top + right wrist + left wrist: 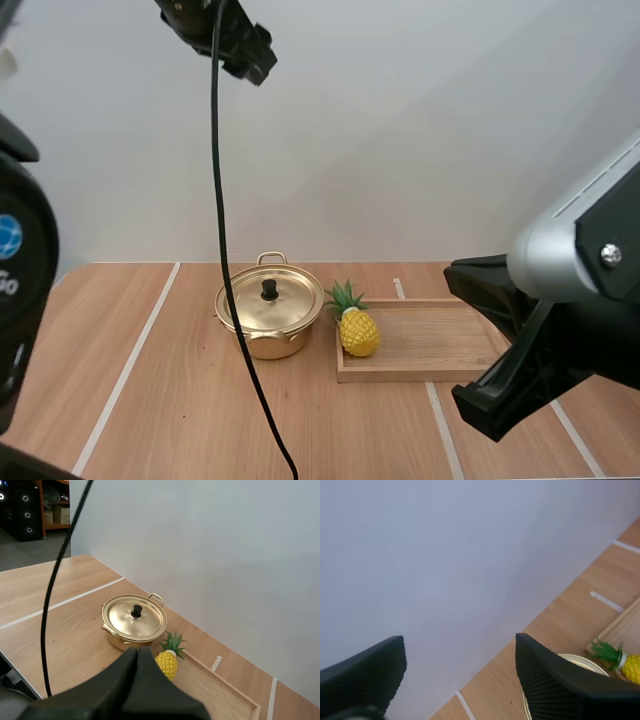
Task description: Open the pot, put the grape inside, and close it
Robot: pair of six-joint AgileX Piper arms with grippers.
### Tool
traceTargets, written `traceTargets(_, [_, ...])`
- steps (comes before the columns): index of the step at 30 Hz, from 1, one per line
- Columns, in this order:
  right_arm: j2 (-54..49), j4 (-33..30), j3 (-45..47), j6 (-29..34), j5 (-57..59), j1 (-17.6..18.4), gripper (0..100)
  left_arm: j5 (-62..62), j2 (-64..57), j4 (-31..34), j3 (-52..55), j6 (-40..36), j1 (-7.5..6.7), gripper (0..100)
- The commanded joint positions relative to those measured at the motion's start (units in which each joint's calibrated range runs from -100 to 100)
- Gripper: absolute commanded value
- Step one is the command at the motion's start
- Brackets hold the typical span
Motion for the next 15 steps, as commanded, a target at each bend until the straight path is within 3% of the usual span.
traceTargets(1, [-0.3,0.1,0.1,0.0,0.0,0.1,0,0.0,-4.7,0.3,-2.3,-2.0,-0.15,100])
traceTargets(8, [-0.3,0.1,0.1,0.0,0.0,0.1,0,0.0,-14.3,0.6,-3.1,-6.5,-0.15,100])
traceTargets(9, [-0.3,0.1,0.1,0.0,0.0,0.1,0,0.0,-15.7,0.6,-3.1,-6.6,-0.15,95])
traceTargets(11, [-0.3,0.0,0.1,0.0,0.0,0.1,0,0.0,-17.9,0.6,-3.1,-6.7,-0.15,74])
traceTargets(15, [-0.3,0.0,0.1,0.0,0.0,0.1,0,0.0,-22.6,0.6,-2.9,-6.8,-0.15,19])
